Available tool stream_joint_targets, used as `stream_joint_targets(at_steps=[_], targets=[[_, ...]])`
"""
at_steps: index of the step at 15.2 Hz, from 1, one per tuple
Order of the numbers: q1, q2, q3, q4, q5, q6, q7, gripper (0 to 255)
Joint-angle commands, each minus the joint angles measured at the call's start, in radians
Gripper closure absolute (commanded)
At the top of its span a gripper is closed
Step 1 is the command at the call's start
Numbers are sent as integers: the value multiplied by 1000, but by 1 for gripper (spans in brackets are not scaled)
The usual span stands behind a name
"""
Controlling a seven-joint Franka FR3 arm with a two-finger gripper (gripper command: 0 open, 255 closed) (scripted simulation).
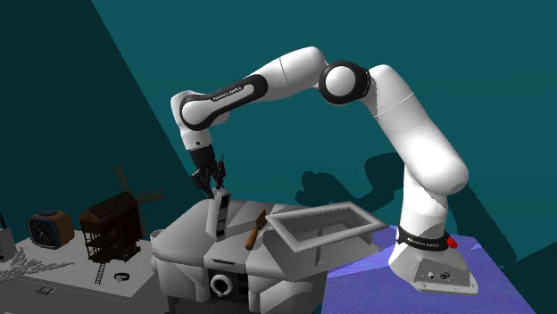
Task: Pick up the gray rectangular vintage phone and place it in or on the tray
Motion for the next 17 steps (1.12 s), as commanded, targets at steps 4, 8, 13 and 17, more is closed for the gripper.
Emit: stream_joint_targets(at_steps=[4, 8, 13, 17], targets=[[0, 1, 0, -2, 0, 0, 0, 255], [0, -6, 0, 14, 0, -22, -1, 255], [1, -21, 1, 57, 2, -81, -2, 255], [2, -28, 1, 99, 3, -130, -4, 255]])
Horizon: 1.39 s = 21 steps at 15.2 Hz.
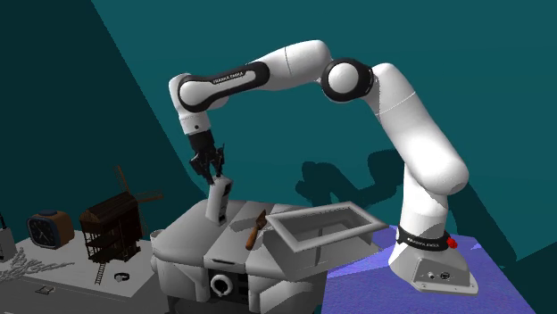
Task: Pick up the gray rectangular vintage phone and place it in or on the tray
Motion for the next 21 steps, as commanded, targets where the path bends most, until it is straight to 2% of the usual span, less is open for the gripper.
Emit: stream_joint_targets(at_steps=[1, 13, 21], targets=[[1, -3, 0, 23, 0, -26, -1, 255], [8, 9, 0, 205, 0, -195, -5, 255], [19, 65, -1, 407, -5, -342, -9, 255]])
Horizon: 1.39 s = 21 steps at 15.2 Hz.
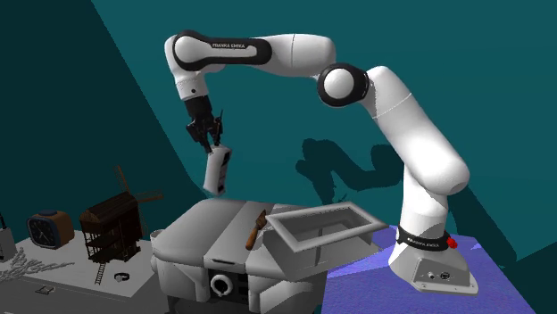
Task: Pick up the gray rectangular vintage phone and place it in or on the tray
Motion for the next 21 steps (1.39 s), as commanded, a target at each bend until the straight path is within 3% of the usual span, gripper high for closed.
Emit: stream_joint_targets(at_steps=[1, 2, 3, 5, 9, 14, 21], targets=[[5, 28, -1, 81, -2, -53, -1, 255], [6, 30, -1, 88, -2, -57, -1, 255], [-6, -66, 2, -73, 4, 6, 0, 255], [-24, -205, 7, -291, 15, 86, -1, 255], [-45, -417, 8, -595, 33, 179, -11, 255], [-60, -639, 3, -876, 52, 240, -31, 255], [-68, -926, -12, -1181, 70, 260, -62, 255]])
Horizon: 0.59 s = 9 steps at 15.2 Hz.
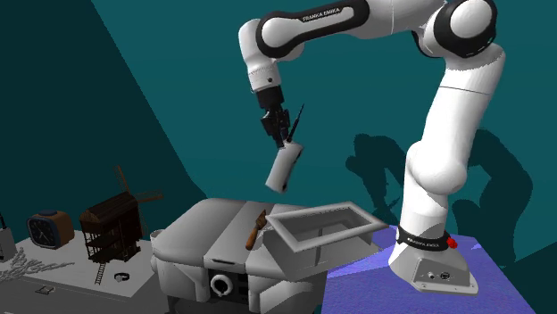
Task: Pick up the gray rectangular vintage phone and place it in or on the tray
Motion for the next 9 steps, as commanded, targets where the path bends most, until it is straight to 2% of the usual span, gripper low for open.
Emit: stream_joint_targets(at_steps=[1, 8, 9], targets=[[-2, -87, -6, -89, 3, 4, -11, 255], [-1, -382, -29, -324, 5, -56, -42, 255], [0, -383, -29, -338, 5, -43, -41, 255]])
